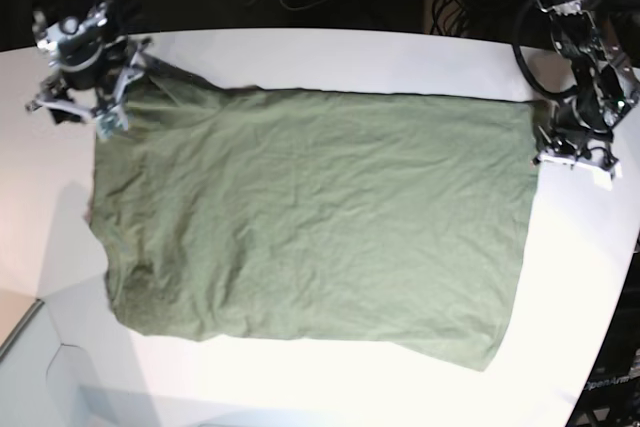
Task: Layout the t-shirt on the table in an organized manner, then fold the t-shirt properly
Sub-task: 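Release the shirt and move both grippers onto the shirt body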
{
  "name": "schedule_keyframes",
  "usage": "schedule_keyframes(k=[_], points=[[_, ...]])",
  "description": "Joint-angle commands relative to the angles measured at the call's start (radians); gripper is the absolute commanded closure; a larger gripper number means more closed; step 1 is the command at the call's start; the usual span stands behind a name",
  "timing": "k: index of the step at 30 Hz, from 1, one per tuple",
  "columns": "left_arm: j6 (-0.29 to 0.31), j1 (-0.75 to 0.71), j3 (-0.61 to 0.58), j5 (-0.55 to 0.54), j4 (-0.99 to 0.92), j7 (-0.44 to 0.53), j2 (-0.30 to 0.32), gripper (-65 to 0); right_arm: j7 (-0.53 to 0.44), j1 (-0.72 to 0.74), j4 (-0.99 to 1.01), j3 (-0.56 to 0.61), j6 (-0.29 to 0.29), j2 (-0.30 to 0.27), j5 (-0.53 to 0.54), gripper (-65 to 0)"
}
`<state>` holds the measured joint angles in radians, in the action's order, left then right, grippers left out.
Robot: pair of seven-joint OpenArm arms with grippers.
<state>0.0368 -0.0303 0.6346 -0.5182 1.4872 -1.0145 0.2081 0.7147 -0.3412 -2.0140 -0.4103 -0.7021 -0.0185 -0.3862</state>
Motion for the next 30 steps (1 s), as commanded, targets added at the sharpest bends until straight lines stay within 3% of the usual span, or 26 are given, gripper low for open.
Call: schedule_keyframes(k=[1,6,10,14,20,24,28,30], points=[[0.004,0.016,0.004,-0.01,0.046,0.012,0.017,0.0,-0.013,0.021,-0.015,-0.029,0.004,0.005,-0.001,-38.8],[0.004,0.008,0.004,-0.138,0.175,0.01,0.018,0.0,-0.011,0.103,-0.012,-0.068,0.004,0.022,-0.001,-38.8],[0.002,0.069,-0.002,-0.205,0.16,0.02,0.034,0.0,-0.007,0.189,0.019,-0.031,0.004,0.027,0.005,-38.7],[-0.004,0.206,-0.091,-0.144,-0.04,0.02,0.034,0.0,-0.004,0.304,0.163,0.041,0.004,0.025,0.0,-34.3],[0.002,0.366,-0.18,-0.001,-0.429,0.043,0.032,0.0,-0.004,0.449,0.479,0.047,0.004,0.007,-0.003,-14.8],[0.002,0.358,-0.25,0.053,-0.48,0.139,0.032,0.0,-0.007,0.46,0.543,0.046,0.004,-0.002,-0.003,-6.0],[0.002,0.321,-0.298,0.094,-0.481,0.147,0.035,0.0,-0.01,0.416,0.539,0.052,0.004,-0.004,-0.003,0.0],[0.002,0.303,-0.304,0.12,-0.474,0.144,0.035,0.0,-0.004,0.405,0.539,0.05,0.004,-0.004,-0.003,0.0]])
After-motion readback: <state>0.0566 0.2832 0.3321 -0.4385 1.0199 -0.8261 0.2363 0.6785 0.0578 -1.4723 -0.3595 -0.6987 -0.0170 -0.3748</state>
